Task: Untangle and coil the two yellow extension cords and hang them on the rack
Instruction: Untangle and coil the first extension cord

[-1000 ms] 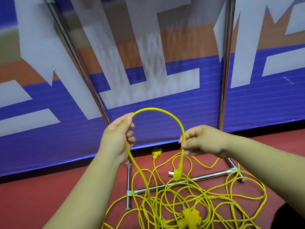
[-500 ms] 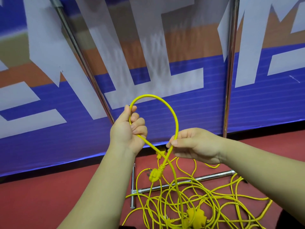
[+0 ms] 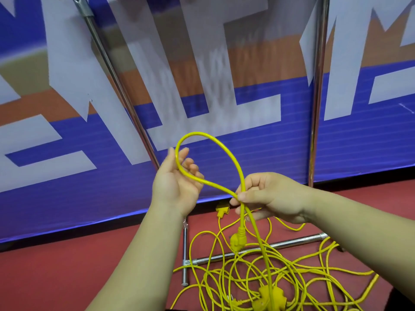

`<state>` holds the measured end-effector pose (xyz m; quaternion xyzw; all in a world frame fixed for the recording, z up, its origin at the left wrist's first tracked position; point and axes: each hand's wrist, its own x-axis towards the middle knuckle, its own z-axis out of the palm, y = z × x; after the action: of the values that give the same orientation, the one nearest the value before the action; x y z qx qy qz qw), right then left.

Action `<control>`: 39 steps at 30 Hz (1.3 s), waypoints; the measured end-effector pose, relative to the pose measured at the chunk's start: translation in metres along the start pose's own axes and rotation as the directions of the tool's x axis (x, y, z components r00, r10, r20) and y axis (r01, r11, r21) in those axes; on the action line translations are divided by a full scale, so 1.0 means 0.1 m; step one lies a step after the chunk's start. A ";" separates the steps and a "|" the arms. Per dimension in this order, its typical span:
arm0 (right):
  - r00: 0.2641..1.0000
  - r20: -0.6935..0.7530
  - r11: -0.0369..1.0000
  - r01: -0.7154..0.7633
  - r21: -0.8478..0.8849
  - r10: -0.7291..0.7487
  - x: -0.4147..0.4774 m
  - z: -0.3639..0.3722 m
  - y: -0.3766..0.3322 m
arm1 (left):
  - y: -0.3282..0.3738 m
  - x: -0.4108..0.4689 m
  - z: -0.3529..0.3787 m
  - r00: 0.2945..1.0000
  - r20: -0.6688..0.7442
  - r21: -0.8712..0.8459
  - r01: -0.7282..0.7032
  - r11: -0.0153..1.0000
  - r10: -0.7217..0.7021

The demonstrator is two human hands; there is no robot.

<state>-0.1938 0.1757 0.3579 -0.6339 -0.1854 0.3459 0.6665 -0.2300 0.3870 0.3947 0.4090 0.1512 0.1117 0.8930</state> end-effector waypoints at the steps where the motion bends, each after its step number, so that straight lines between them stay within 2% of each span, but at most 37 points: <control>1: 1.000 -0.026 1.000 0.013 0.026 -0.013 0.00 -0.02 -0.03 | -0.05 -0.03 0.01 0.999 0.030 0.093 0.014 0.996 -0.016; 5: 0.993 -0.109 0.995 0.055 0.086 -0.046 -0.02 -0.10 -0.12 | -0.25 -0.18 0.09 0.985 0.148 0.353 0.028 0.935 -0.086; 10: 0.991 -0.122 0.993 0.075 0.092 -0.064 -0.09 -0.17 -0.19 | -0.40 -0.24 0.19 0.988 0.128 0.480 0.014 0.877 -0.086; 13: 0.990 -0.128 0.994 0.069 0.081 -0.058 -0.12 -0.18 -0.21 | -0.43 -0.22 0.23 0.989 0.148 0.518 -0.057 0.854 -0.024; 16: 0.970 -0.225 0.996 0.083 -0.044 -0.091 -0.14 -0.24 -0.23 | -0.39 -0.20 0.25 0.988 0.135 0.487 -0.131 0.863 0.073; 18: 0.949 -0.298 0.990 0.073 -0.119 -0.106 -0.17 -0.30 -0.26 | -0.31 -0.17 0.24 0.988 0.127 0.428 -0.136 0.893 0.089; 25: 0.939 -0.343 0.993 0.074 0.093 -0.038 -0.21 -0.36 -0.30 | -0.27 -0.09 0.16 0.995 0.087 0.232 -0.068 0.970 0.049; 31: 0.929 -0.369 0.983 0.095 0.154 -0.032 -0.19 -0.34 -0.30 | -0.28 -0.11 0.20 0.995 0.097 0.131 -0.032 0.991 0.019; 36: 0.917 -0.398 0.975 0.101 0.199 -0.014 -0.18 -0.31 -0.28 | -0.29 -0.17 0.21 0.987 0.161 0.148 -0.045 0.988 0.021; 39: 0.917 -0.399 0.968 0.102 0.230 -0.002 -0.17 -0.29 -0.26 | -0.29 -0.21 0.21 0.977 0.209 0.236 -0.088 0.968 0.038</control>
<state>-0.1800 0.1446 0.3829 -0.5981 -0.0194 0.2131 0.7724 -0.2401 0.3473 0.3894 0.5296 0.0587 0.0784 0.8426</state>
